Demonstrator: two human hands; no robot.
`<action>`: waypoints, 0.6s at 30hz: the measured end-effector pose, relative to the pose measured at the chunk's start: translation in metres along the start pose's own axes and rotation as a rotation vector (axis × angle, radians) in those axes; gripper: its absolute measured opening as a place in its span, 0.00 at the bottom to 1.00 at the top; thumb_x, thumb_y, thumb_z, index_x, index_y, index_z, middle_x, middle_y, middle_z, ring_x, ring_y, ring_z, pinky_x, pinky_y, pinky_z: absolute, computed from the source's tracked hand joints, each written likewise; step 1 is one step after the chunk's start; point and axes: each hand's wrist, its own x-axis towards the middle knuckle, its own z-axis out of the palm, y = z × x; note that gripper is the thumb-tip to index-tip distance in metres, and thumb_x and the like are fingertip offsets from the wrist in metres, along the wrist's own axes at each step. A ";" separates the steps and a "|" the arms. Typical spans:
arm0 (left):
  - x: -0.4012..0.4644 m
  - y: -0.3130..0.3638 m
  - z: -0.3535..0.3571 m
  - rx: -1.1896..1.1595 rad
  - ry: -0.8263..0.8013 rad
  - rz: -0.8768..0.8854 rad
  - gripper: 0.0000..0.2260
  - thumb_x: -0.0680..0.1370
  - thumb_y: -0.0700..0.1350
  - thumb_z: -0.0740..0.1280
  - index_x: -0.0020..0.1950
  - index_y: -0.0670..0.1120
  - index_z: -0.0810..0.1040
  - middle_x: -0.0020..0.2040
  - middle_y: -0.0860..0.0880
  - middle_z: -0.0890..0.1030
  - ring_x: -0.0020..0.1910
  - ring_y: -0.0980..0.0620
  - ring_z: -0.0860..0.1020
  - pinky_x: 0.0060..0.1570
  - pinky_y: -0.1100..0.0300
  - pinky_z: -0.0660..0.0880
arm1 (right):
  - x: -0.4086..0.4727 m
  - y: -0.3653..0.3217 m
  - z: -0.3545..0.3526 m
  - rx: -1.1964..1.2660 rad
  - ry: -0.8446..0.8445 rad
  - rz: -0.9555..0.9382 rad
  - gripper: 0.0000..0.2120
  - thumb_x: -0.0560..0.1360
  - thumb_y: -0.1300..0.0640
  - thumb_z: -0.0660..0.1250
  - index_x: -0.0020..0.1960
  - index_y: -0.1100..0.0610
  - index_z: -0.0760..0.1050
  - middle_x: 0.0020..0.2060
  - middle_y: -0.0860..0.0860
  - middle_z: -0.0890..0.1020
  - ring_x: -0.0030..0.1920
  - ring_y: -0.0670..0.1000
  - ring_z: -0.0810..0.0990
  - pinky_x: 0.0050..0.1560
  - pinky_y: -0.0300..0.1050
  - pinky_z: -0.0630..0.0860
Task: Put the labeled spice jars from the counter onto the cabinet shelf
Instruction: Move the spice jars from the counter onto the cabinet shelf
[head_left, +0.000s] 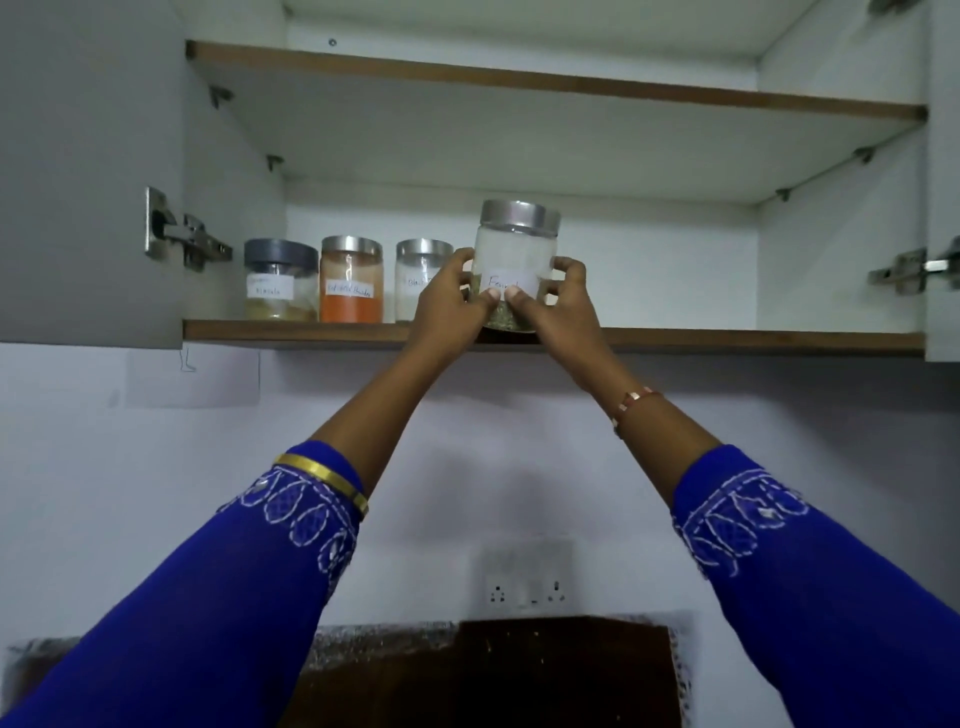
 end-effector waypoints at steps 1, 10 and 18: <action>0.004 -0.004 0.001 0.005 0.003 -0.021 0.19 0.76 0.41 0.64 0.67 0.45 0.67 0.59 0.42 0.78 0.52 0.49 0.77 0.52 0.55 0.76 | 0.004 0.003 0.002 -0.037 0.004 -0.022 0.28 0.75 0.55 0.67 0.69 0.60 0.59 0.61 0.59 0.75 0.56 0.54 0.78 0.54 0.46 0.76; 0.033 -0.036 0.005 0.245 0.016 -0.067 0.26 0.74 0.45 0.68 0.70 0.46 0.65 0.59 0.43 0.76 0.56 0.46 0.77 0.51 0.57 0.72 | 0.038 0.029 0.011 -0.267 -0.026 -0.041 0.23 0.74 0.52 0.67 0.62 0.62 0.62 0.46 0.54 0.74 0.45 0.52 0.74 0.43 0.44 0.71; 0.059 -0.036 0.018 0.567 -0.348 -0.176 0.19 0.76 0.38 0.57 0.66 0.39 0.69 0.66 0.41 0.73 0.64 0.43 0.71 0.64 0.52 0.67 | 0.068 0.044 0.004 -0.701 -0.138 -0.002 0.15 0.75 0.63 0.61 0.61 0.65 0.72 0.60 0.61 0.76 0.59 0.60 0.75 0.55 0.47 0.71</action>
